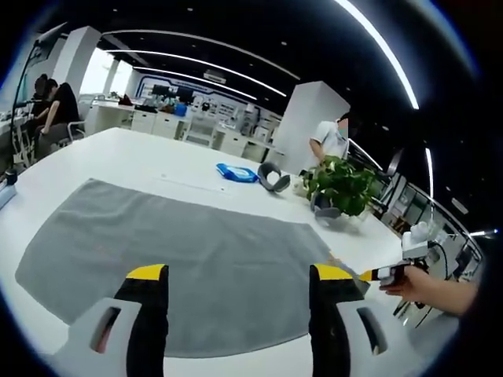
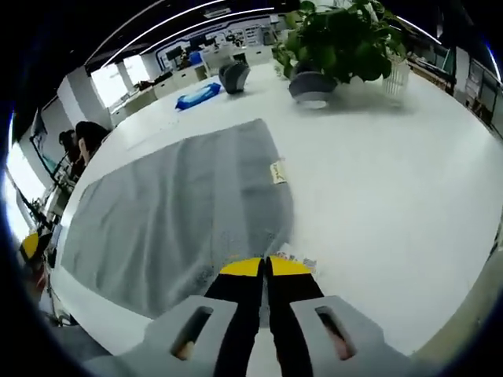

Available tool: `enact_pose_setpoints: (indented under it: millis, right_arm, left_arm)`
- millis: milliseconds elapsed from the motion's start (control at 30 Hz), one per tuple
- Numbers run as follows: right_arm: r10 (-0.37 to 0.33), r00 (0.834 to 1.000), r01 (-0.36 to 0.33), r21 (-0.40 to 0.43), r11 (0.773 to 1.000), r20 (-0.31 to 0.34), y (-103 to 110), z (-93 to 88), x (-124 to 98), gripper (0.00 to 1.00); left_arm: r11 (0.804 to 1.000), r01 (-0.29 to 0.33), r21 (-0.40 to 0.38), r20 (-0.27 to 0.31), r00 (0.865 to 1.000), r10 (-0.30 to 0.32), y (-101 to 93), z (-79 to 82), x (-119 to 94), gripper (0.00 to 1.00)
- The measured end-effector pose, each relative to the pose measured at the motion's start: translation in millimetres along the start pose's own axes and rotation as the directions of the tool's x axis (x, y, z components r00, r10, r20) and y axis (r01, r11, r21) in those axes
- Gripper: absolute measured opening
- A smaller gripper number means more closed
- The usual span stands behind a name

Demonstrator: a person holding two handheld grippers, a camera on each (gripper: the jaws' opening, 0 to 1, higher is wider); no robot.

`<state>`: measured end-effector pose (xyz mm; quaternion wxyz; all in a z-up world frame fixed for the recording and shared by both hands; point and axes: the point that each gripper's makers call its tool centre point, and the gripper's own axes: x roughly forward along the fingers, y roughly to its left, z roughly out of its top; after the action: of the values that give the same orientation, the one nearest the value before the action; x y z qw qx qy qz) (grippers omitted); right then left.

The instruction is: Fold the towel on the table until its edges align and the towel forms a compact rectangular stack.

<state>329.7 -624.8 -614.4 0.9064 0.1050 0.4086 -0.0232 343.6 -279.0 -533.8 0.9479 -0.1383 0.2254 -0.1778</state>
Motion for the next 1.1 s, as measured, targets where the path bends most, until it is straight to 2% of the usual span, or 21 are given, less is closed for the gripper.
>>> enact_pose_setpoints:
  millis: [133,267,567,667,833,900,1000,1033,1100]
  right_arm:
    - [0.079,0.997,-0.078,-0.016,0.997,0.017,26,1.9,3,0.00]
    - [0.140,0.990,-0.138,-0.112,0.984,0.014,47,4.6,4,0.00]
    - [0.245,0.969,-0.236,-0.171,0.956,0.034,71,12.5,6,0.00]
    - [0.284,0.958,-0.275,-0.155,0.949,0.037,77,14.8,5,0.00]
    - [0.363,0.931,-0.357,-0.109,0.928,0.039,95,13.6,1,0.00]
    - [0.371,0.928,-0.365,-0.124,0.923,0.034,99,13.5,0,0.00]
    - [0.388,0.921,-0.379,-0.154,0.912,0.028,104,14.8,-1,0.00]
    - [0.409,0.912,-0.400,-0.159,0.903,0.029,110,14.7,-3,0.00]
    - [0.461,0.887,-0.452,-0.158,0.878,0.020,122,13.5,-8,0.00]
  left_arm:
    - [0.998,0.027,0.048,-0.042,0.999,-0.025,-9.8,-10.4,3,0.72]
    - [0.996,0.056,0.076,-0.079,0.996,-0.050,-17.8,-19.1,6,0.70]
    - [0.991,0.110,0.081,-0.127,0.987,-0.099,-28.8,-29.8,8,0.64]
    - [0.989,0.128,0.072,-0.141,0.983,-0.117,-31.6,-32.4,9,0.58]
    - [0.982,0.191,0.003,-0.161,0.969,-0.188,-44.1,-35.9,10,0.45]
    - [0.979,0.203,-0.003,-0.177,0.964,-0.200,-47.4,-40.6,10,0.44]
    - [0.976,0.218,0.029,-0.203,0.957,-0.207,-53.6,-47.2,11,0.44]
    - [0.974,0.225,0.027,-0.208,0.954,-0.214,-55.7,-48.9,11,0.44]
    - [0.967,0.253,-0.029,-0.219,0.942,-0.253,-63.4,-52.6,12,0.44]
